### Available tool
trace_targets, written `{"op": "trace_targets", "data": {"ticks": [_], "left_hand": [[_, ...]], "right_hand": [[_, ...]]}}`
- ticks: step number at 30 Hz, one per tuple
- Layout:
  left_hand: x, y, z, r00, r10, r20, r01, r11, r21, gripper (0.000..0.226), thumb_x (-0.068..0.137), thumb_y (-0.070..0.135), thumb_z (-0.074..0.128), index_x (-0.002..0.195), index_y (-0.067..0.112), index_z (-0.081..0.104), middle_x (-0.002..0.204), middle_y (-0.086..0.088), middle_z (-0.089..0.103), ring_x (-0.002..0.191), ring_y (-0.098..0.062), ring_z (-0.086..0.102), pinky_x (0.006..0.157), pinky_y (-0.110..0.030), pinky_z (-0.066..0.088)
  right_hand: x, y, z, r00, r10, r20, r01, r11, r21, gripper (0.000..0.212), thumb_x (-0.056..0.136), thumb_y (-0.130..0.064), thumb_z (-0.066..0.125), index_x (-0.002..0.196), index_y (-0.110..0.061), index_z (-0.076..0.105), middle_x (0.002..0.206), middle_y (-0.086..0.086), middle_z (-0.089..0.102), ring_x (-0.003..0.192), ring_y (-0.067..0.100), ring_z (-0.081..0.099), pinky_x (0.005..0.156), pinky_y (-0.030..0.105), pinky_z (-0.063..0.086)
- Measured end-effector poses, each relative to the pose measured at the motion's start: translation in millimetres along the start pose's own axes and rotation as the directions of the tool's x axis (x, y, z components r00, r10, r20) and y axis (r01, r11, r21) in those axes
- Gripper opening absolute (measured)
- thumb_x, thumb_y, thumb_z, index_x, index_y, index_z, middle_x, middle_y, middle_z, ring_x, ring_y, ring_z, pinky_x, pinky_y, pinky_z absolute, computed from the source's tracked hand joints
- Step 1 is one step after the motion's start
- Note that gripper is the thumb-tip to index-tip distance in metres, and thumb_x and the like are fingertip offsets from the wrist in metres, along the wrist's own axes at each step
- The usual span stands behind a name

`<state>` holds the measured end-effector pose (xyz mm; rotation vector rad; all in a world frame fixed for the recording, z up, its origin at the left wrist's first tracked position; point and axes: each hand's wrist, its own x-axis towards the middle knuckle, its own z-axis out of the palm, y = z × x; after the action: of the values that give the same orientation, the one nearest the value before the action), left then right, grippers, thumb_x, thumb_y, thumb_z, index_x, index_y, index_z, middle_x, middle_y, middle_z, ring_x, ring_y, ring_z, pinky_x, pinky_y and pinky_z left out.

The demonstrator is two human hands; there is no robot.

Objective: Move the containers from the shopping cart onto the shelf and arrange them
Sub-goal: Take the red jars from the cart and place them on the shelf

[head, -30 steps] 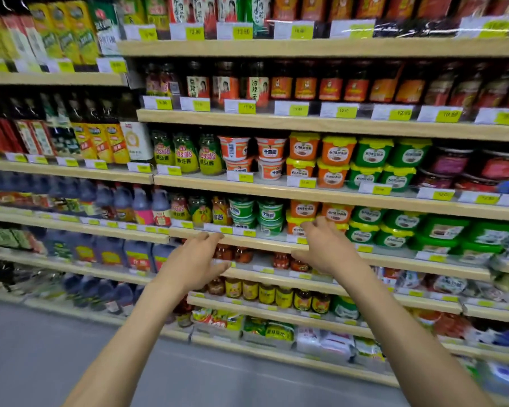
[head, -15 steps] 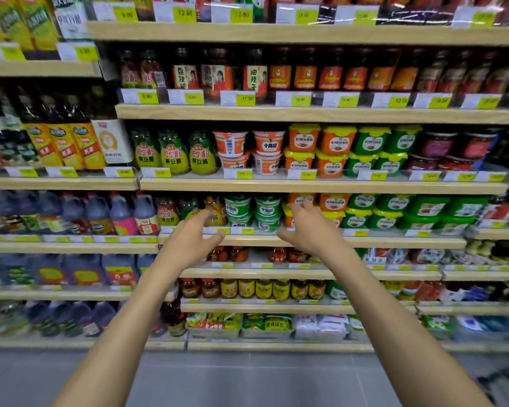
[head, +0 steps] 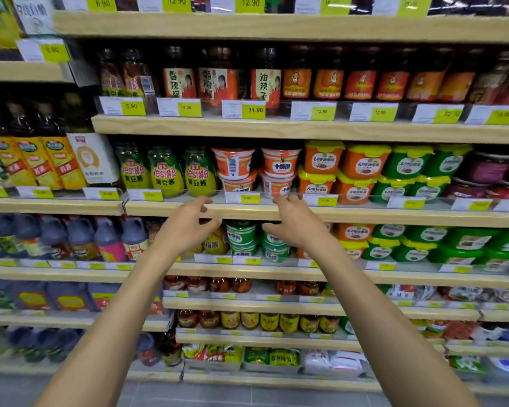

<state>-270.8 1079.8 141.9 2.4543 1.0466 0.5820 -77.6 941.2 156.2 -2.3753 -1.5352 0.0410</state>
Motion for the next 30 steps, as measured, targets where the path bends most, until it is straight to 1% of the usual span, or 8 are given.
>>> {"op": "trace_targets", "data": {"ticks": [8, 12, 16, 20, 22, 25, 28, 30], "left_hand": [[61.6, -17.2, 11.8, 0.996, -0.018, -0.087, 0.014, 0.999, -0.046, 0.057, 0.096, 0.035, 0.063, 0.147, 0.017, 0.044, 0.14, -0.004, 0.056, 0.127, -0.024, 0.053, 0.091, -0.033, 0.043], [89.7, -26.2, 11.0, 0.989, 0.003, -0.15, -0.02, 0.994, -0.108, 0.057, 0.096, 0.032, 0.063, 0.147, 0.017, 0.043, 0.135, -0.005, 0.059, 0.121, -0.024, 0.058, 0.094, -0.037, 0.049], [117.3, -30.0, 13.4, 0.983, 0.041, -0.181, -0.065, 0.99, -0.126, 0.055, 0.097, 0.026, 0.062, 0.147, 0.011, 0.044, 0.137, -0.005, 0.06, 0.12, -0.022, 0.061, 0.09, -0.027, 0.044], [141.4, -34.7, 16.1, 0.983, 0.09, -0.158, -0.114, 0.982, -0.153, 0.063, 0.095, 0.035, 0.066, 0.148, 0.009, 0.044, 0.143, -0.008, 0.057, 0.128, -0.025, 0.056, 0.104, -0.038, 0.047], [149.6, -38.0, 17.3, 0.981, 0.126, -0.149, -0.15, 0.975, -0.165, 0.064, 0.093, 0.039, 0.067, 0.146, 0.01, 0.046, 0.141, -0.008, 0.058, 0.128, -0.024, 0.056, 0.104, -0.042, 0.047], [156.2, -42.7, 20.0, 0.979, 0.155, -0.133, -0.179, 0.964, -0.198, 0.064, 0.09, 0.047, 0.067, 0.143, 0.013, 0.051, 0.135, -0.004, 0.063, 0.122, -0.023, 0.06, 0.1, -0.042, 0.05], [159.3, -46.1, 22.0, 0.975, 0.172, -0.142, -0.199, 0.956, -0.213, 0.063, 0.09, 0.049, 0.066, 0.141, 0.015, 0.052, 0.133, -0.002, 0.064, 0.118, -0.02, 0.061, 0.097, -0.038, 0.051], [159.9, -47.4, 23.0, 0.971, 0.182, -0.156, -0.213, 0.954, -0.212, 0.062, 0.09, 0.048, 0.066, 0.141, 0.014, 0.053, 0.133, -0.002, 0.064, 0.117, -0.018, 0.061, 0.094, -0.032, 0.05]], "right_hand": [[79.0, -2.5, 20.6, 0.998, -0.049, -0.045, 0.055, 0.99, 0.128, 0.063, 0.091, -0.043, 0.066, 0.141, -0.01, 0.046, 0.139, 0.011, 0.05, 0.128, 0.03, 0.048, 0.097, 0.04, 0.045], [106.7, -11.9, 32.3, 0.986, -0.008, -0.167, 0.059, 0.951, 0.303, 0.054, 0.091, -0.039, 0.068, 0.135, -0.011, 0.052, 0.13, 0.008, 0.056, 0.122, 0.026, 0.054, 0.096, 0.039, 0.047], [123.4, -20.0, 38.3, 0.949, 0.104, -0.296, 0.026, 0.914, 0.404, 0.058, 0.093, -0.043, 0.065, 0.139, -0.01, 0.051, 0.128, 0.01, 0.055, 0.119, 0.025, 0.056, 0.095, 0.037, 0.047], [139.1, -23.2, 46.0, 0.933, 0.177, -0.315, -0.023, 0.898, 0.438, 0.063, 0.092, -0.05, 0.063, 0.141, -0.012, 0.049, 0.131, 0.009, 0.057, 0.12, 0.024, 0.054, 0.094, 0.037, 0.047], [144.2, -24.2, 48.6, 0.925, 0.19, -0.329, -0.027, 0.896, 0.443, 0.063, 0.091, -0.051, 0.065, 0.138, -0.012, 0.051, 0.129, 0.008, 0.061, 0.119, 0.024, 0.057, 0.09, 0.033, 0.047], [146.5, -25.1, 52.4, 0.919, 0.187, -0.348, -0.005, 0.886, 0.464, 0.055, 0.09, -0.046, 0.069, 0.131, -0.011, 0.057, 0.123, 0.006, 0.066, 0.111, 0.021, 0.063, 0.085, 0.028, 0.049], [146.4, -26.2, 56.4, 0.912, 0.181, -0.369, 0.022, 0.875, 0.484, 0.051, 0.089, -0.042, 0.072, 0.128, -0.012, 0.06, 0.119, 0.003, 0.069, 0.107, 0.018, 0.066, 0.088, 0.037, 0.055], [146.9, -26.8, 57.3, 0.908, 0.177, -0.379, 0.028, 0.879, 0.477, 0.052, 0.088, -0.042, 0.073, 0.129, -0.012, 0.059, 0.121, 0.002, 0.069, 0.108, 0.017, 0.065, 0.089, 0.036, 0.055]]}}
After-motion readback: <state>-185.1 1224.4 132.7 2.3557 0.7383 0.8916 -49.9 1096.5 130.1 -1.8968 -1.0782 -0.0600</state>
